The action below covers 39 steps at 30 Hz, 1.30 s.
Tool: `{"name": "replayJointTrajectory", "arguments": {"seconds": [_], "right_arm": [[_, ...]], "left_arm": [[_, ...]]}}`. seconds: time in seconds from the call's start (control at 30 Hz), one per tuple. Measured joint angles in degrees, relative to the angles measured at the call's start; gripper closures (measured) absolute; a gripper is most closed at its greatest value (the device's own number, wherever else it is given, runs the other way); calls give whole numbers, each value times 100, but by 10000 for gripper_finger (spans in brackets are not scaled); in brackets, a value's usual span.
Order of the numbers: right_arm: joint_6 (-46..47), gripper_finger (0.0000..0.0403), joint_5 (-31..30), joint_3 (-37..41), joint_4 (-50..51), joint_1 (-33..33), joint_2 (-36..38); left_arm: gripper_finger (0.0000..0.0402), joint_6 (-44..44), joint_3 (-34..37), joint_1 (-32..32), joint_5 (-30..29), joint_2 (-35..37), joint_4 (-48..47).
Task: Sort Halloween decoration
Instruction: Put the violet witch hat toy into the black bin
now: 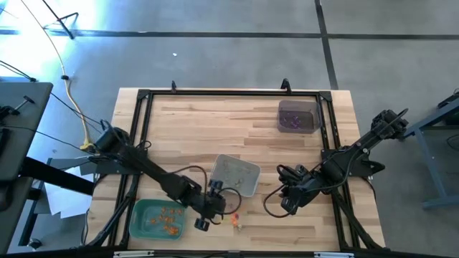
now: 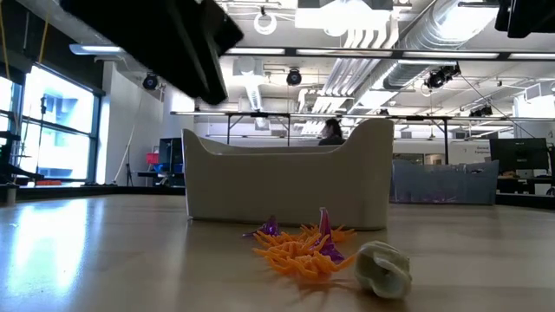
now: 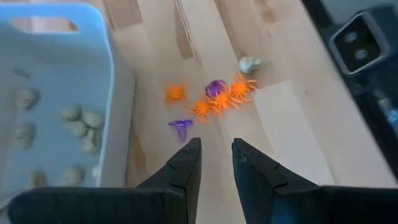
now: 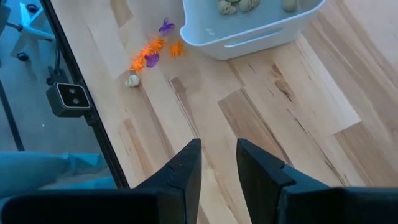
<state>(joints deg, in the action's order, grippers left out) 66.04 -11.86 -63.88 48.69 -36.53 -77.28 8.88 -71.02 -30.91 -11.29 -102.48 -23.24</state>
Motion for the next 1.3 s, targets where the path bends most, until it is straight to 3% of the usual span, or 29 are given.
{"name": "replayJointTrajectory", "arguments": {"seconds": [0.4,0.57,1.3], "right_arm": [[-61,309,-2,-2,48,0,0],[-54,309,48,-2,40,2,0],[-333,309,142,-2,35,2,0]], "left_arm": [[326,1,0,538,-143,-779,577],[326,259,0,690,357,-1052,563],[326,497,-17,608,426,-1475,1026]]}}
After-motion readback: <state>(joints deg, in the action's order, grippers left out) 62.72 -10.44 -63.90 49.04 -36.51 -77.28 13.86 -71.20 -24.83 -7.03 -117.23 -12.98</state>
